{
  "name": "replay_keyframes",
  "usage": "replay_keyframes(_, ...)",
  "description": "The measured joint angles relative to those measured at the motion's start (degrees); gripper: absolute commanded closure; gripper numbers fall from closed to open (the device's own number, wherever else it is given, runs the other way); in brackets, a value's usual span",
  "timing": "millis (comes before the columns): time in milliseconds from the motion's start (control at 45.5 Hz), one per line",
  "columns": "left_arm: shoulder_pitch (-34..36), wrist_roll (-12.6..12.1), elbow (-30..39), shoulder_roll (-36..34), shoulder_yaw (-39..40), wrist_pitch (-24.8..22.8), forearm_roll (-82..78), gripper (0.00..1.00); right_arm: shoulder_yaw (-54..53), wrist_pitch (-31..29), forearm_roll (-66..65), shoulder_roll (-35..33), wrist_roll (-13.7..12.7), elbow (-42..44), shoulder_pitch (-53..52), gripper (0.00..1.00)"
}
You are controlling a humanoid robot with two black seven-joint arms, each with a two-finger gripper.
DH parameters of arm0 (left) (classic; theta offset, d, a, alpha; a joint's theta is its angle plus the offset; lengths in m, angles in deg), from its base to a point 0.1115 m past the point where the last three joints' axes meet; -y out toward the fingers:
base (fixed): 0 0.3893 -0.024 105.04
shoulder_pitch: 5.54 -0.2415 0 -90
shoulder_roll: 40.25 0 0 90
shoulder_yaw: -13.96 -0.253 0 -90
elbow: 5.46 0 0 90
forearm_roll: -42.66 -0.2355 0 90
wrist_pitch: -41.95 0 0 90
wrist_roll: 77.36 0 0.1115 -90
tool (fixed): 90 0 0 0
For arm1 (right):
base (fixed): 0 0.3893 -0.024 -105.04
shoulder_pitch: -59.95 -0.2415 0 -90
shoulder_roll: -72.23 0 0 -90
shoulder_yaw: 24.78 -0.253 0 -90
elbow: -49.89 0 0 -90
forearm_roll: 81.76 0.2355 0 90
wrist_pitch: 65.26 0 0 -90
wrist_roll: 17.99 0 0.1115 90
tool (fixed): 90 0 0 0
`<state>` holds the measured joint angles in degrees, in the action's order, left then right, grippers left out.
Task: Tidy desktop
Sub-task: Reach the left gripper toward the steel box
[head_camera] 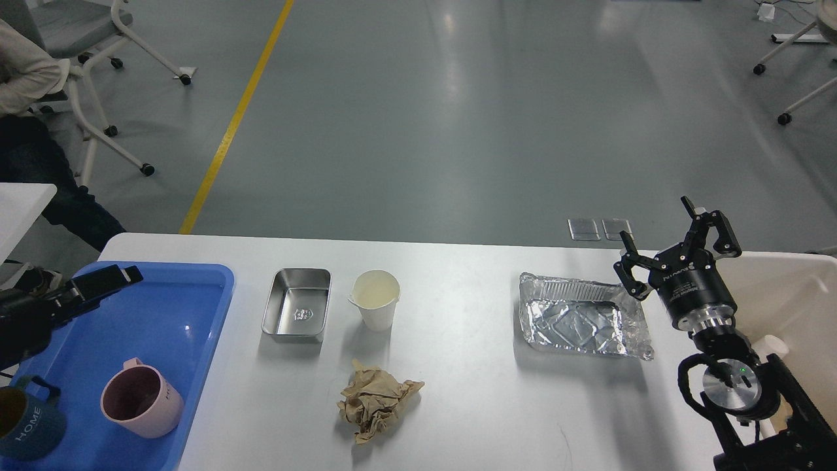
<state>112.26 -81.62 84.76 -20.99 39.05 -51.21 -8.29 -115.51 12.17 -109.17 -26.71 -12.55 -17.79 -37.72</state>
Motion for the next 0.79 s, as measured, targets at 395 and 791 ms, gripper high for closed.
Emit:
replay_keyframes(395, 6.97, -1.59, -13.88, 15.20, -1.76, -6.06, -1.46, 0.09, -0.01, -0.08, -0.01, -0.45, 0.00, 0.00, 0.41, 0.00)
replay_keyframes(791, 19.60, -0.13, -30.17, 30.81, -18.70, -6.88, -3.89, 0.09, -0.15, -0.11, -0.01, -0.45, 0.00, 0.00, 0.99, 0.00)
